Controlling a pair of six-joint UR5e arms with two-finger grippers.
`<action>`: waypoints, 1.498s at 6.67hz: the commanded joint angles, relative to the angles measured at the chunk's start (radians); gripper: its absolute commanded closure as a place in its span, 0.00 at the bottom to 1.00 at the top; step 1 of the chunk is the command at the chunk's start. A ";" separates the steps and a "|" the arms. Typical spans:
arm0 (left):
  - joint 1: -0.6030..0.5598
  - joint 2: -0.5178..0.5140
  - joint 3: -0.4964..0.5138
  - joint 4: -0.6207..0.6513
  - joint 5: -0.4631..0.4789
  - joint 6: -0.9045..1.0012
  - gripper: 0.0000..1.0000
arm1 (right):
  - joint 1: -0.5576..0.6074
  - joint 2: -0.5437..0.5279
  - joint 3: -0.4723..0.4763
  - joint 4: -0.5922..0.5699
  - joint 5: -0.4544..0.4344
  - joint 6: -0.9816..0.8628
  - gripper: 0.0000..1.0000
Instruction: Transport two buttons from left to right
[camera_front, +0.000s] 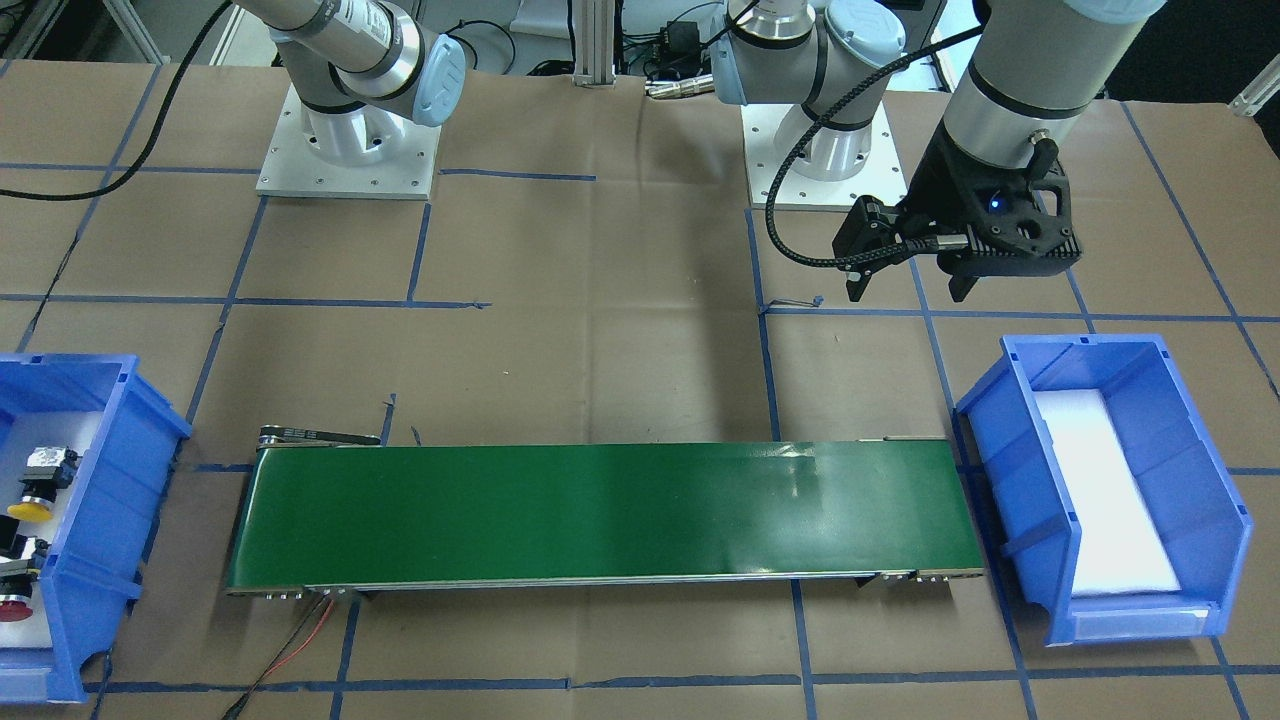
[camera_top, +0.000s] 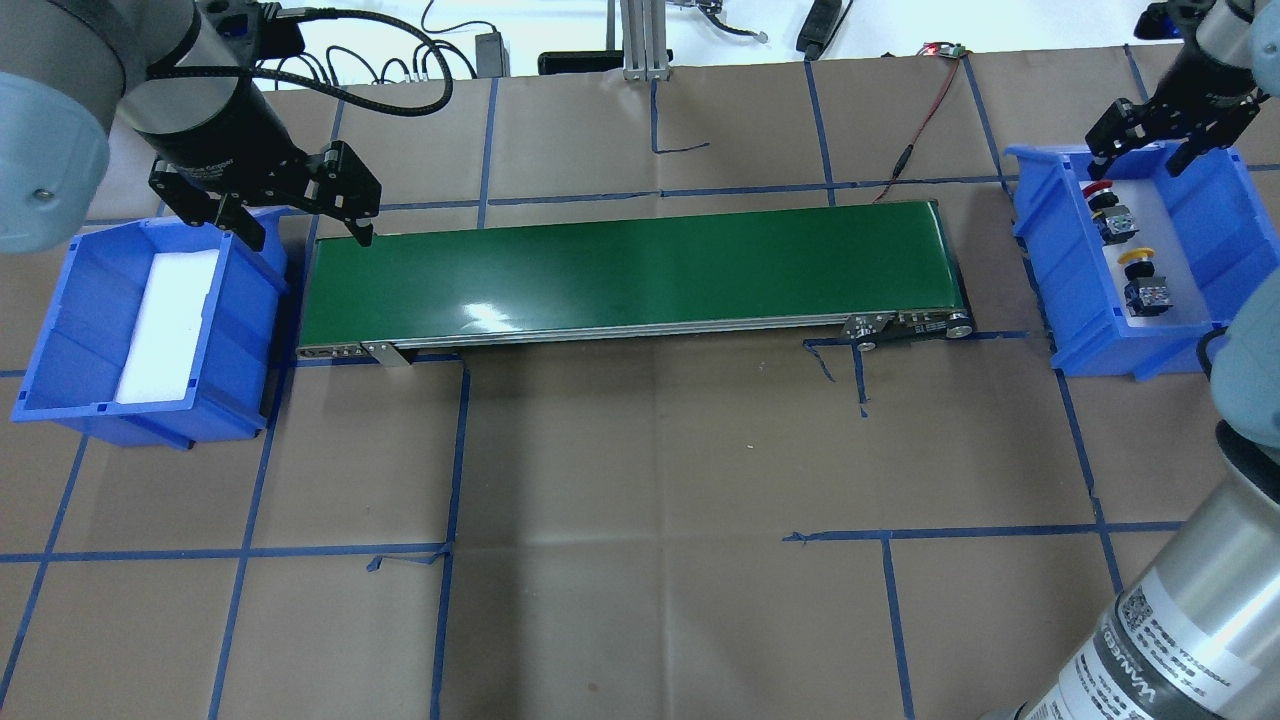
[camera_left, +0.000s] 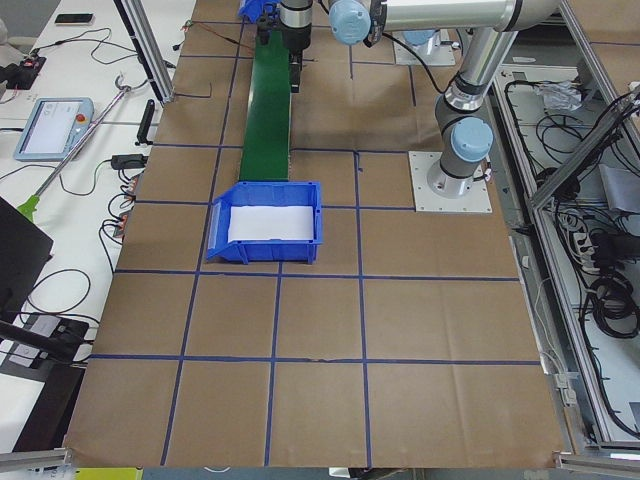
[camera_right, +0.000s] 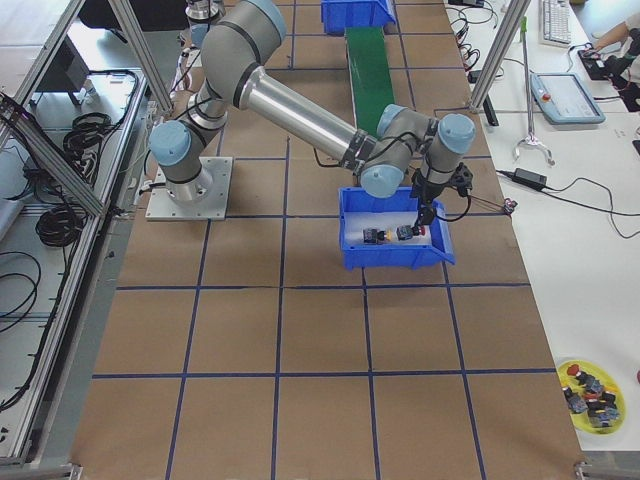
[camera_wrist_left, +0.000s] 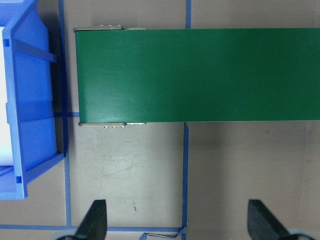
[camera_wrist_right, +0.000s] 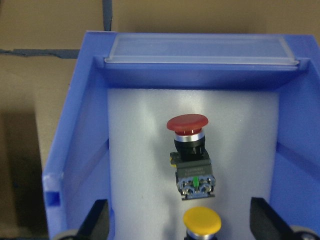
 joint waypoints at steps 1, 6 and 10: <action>0.000 0.000 0.000 0.000 0.000 0.000 0.00 | 0.003 -0.128 -0.019 0.155 -0.001 0.002 0.00; 0.000 -0.002 0.002 0.000 0.000 0.000 0.00 | 0.403 -0.382 0.002 0.280 -0.004 0.548 0.01; 0.000 -0.006 0.011 0.000 0.000 0.000 0.00 | 0.490 -0.565 0.279 0.062 -0.013 0.617 0.00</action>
